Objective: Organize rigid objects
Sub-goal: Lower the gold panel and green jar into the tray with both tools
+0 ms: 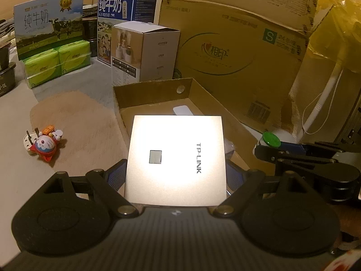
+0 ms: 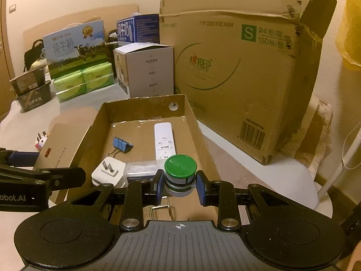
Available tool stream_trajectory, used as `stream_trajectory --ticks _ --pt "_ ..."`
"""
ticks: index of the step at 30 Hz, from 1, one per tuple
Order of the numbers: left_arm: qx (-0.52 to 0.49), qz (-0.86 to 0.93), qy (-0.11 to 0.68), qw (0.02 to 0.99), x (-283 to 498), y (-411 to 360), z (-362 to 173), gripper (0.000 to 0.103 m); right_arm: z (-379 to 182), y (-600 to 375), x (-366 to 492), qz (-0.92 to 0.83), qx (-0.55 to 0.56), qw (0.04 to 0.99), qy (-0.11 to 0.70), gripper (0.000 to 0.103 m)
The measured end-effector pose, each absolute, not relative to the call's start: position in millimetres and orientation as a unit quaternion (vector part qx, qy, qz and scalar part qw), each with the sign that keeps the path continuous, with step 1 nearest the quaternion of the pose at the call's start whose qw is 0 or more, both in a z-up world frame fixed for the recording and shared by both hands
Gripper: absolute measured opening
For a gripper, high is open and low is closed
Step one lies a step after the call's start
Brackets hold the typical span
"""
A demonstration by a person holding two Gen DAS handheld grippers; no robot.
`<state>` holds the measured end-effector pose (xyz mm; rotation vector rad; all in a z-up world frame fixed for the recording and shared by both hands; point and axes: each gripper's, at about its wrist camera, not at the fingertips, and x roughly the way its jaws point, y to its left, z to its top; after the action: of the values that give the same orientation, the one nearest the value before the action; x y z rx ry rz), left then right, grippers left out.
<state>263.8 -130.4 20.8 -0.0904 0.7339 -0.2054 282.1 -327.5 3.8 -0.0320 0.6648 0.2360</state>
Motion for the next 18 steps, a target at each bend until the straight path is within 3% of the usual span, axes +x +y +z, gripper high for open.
stream_trajectory --ticks 18 --pt "-0.031 -0.1 0.358 0.928 304.5 -131.2 17.2 0.087 4.9 -320.3 322.3 0.126 -0.013 0.936 0.329 0.03"
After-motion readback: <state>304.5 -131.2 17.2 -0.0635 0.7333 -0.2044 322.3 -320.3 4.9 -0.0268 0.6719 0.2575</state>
